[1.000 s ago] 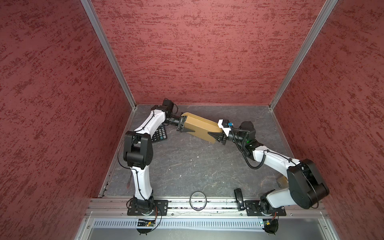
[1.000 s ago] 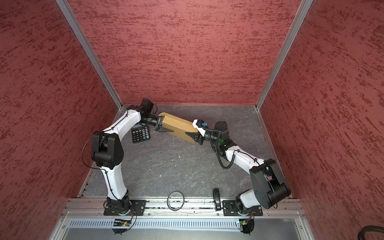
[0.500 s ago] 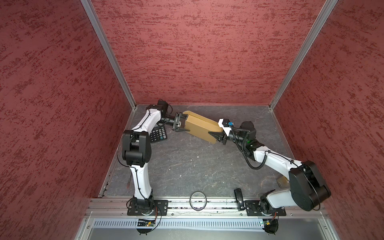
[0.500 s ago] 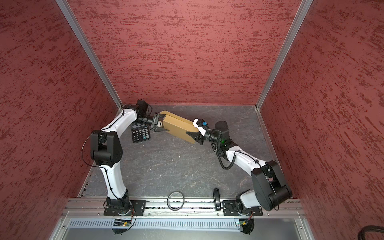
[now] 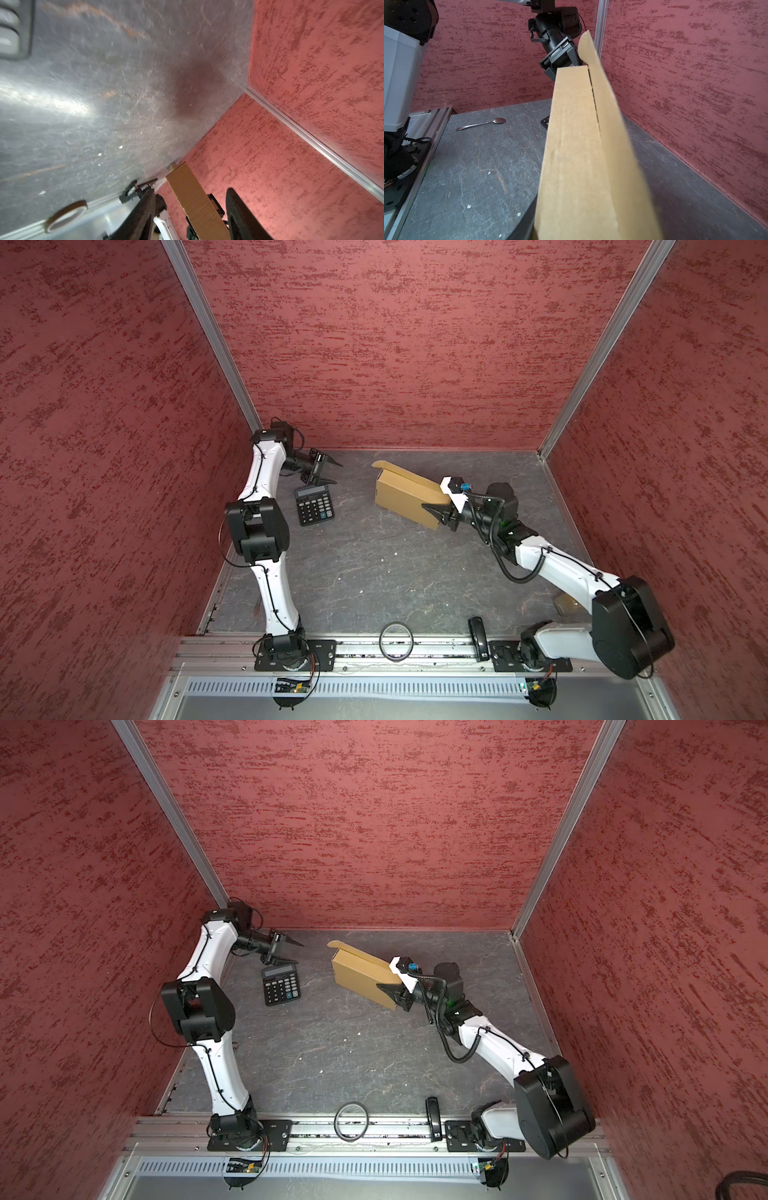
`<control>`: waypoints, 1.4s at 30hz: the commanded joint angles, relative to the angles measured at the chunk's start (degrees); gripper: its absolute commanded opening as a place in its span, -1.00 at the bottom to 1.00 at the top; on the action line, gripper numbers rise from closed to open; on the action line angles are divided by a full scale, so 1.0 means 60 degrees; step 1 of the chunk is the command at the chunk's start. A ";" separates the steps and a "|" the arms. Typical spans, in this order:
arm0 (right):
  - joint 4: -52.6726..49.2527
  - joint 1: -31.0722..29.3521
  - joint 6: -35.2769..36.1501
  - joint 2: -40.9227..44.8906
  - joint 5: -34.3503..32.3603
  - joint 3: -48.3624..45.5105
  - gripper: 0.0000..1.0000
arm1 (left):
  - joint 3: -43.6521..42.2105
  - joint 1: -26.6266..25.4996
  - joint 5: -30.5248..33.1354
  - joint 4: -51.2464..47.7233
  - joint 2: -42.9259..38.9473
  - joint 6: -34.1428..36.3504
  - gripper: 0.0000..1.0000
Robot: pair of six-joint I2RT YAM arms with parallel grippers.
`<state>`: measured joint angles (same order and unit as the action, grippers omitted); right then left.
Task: Fold the paper box
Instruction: 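Release the box with the left gripper and lift it away, then lower the left gripper onto the box end farthest from the right gripper and grasp it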
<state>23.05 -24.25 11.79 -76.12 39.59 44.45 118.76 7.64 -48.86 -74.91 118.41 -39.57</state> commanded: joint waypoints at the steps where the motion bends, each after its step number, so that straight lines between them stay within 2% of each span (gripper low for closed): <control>1: -0.0611 -0.0037 -0.0339 0.0152 0.0011 -0.0217 -0.53 | -0.1261 -0.0116 0.1030 0.2184 -0.1726 0.0662 -0.01; 4: -0.1117 -0.0222 -0.0157 -0.0056 -0.0125 -0.0239 -0.53 | -0.3286 0.0061 0.0308 0.4980 -0.3133 0.0753 -0.08; 7: -0.0963 -0.0349 -0.0093 -0.0419 -0.0075 -0.0234 -0.55 | -0.4588 0.0134 0.0294 0.6550 -0.4189 0.1352 -0.07; 10: -0.0416 -0.0390 -0.0227 -0.0988 0.0044 -0.0104 -0.58 | -0.5081 0.0089 0.0021 0.6779 -0.4634 0.2628 -0.05; 12: -0.0120 -0.0441 -0.0243 -0.1523 0.0019 0.0008 -0.59 | -0.4993 0.0007 -0.0022 0.6334 -0.4604 0.3398 -0.05; 15: -0.0135 -0.0563 0.0023 -0.2150 -0.0143 0.0296 -0.60 | -0.5003 -0.0434 0.0867 0.5642 -0.4626 0.4749 -0.05; 19: 0.0161 -0.0616 0.0186 -0.2669 -0.0112 0.0336 -0.60 | -0.5549 -0.1666 0.2136 0.5450 -0.4749 0.6131 -0.05; 22: 0.0241 -0.0617 0.0234 -0.2903 -0.0066 0.0354 -0.60 | -0.5842 -0.2321 0.2641 0.5626 -0.4521 0.6242 -0.08; 26: 0.0148 -0.0641 0.0495 -0.3023 -0.0007 0.0329 -0.61 | -0.6275 -0.2965 0.3601 0.5875 -0.4310 0.6429 -0.23; 35: -0.0017 -0.0641 0.0744 -0.3089 0.0038 0.0265 -0.62 | -0.7225 -0.3621 0.5154 0.7096 -0.4480 0.6782 -0.30; 42: 0.0048 -0.0635 0.0730 -0.3215 0.0030 0.0254 -0.62 | -0.7246 -0.3774 0.5324 0.7394 -0.4128 0.6981 -0.37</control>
<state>23.35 -27.70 15.25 -94.13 39.40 45.39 75.22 -14.90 -18.50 -33.43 92.31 0.82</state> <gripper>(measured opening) 0.410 0.320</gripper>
